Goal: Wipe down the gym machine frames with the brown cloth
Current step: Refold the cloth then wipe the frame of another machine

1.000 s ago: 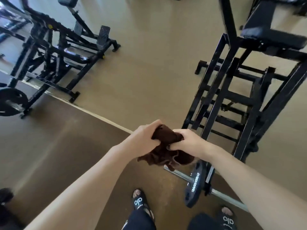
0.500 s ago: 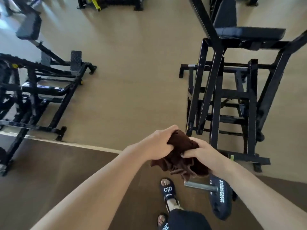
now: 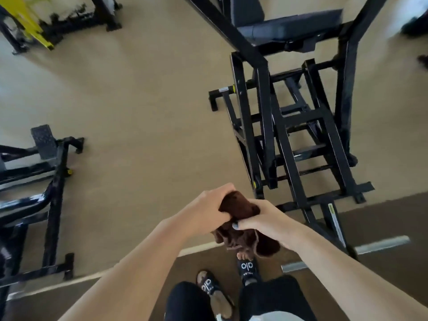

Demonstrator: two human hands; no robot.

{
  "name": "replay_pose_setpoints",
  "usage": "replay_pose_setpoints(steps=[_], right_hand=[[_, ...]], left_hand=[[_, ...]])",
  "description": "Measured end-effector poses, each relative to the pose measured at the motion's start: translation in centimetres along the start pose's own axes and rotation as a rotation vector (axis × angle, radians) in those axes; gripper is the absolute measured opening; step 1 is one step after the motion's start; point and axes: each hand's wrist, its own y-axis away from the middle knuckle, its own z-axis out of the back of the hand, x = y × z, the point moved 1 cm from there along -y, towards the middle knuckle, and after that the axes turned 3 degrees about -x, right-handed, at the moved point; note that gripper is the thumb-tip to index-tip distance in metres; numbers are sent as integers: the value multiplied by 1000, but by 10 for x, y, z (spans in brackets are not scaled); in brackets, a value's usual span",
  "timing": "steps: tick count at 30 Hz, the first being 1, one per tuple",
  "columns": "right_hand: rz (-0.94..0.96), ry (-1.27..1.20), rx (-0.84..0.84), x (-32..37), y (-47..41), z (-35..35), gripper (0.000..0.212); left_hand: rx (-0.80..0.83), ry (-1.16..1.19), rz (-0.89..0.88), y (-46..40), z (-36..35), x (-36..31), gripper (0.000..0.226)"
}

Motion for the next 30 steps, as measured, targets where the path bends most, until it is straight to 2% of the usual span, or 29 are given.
replay_pose_setpoints(steps=[3, 8, 13, 17, 24, 27, 30], right_hand=[[-1, -46, -94, 10, -20, 2, 17], [-18, -203, -348, 5, -52, -8, 18], [-38, -429, -601, -19, -80, -29, 15], [-91, -542, -746, -47, -98, -36, 14], [-192, -774, -926, -120, -146, -22, 24], [-243, -822, -1031, -163, -177, -14, 29], [-339, -737, -1152, -216, -219, 1, 24]], left_hand=[[73, -50, -50, -34, 24, 6, 41], [232, -152, -203, -100, 46, 20, 42], [427, -247, -360, -155, 36, 35, 35], [508, -259, -411, -184, 8, 49, 41], [636, -351, -431, -258, -68, 73, 46], [643, -424, -453, -300, -108, 97, 56], [630, -501, -507, -349, -154, 131, 63]])
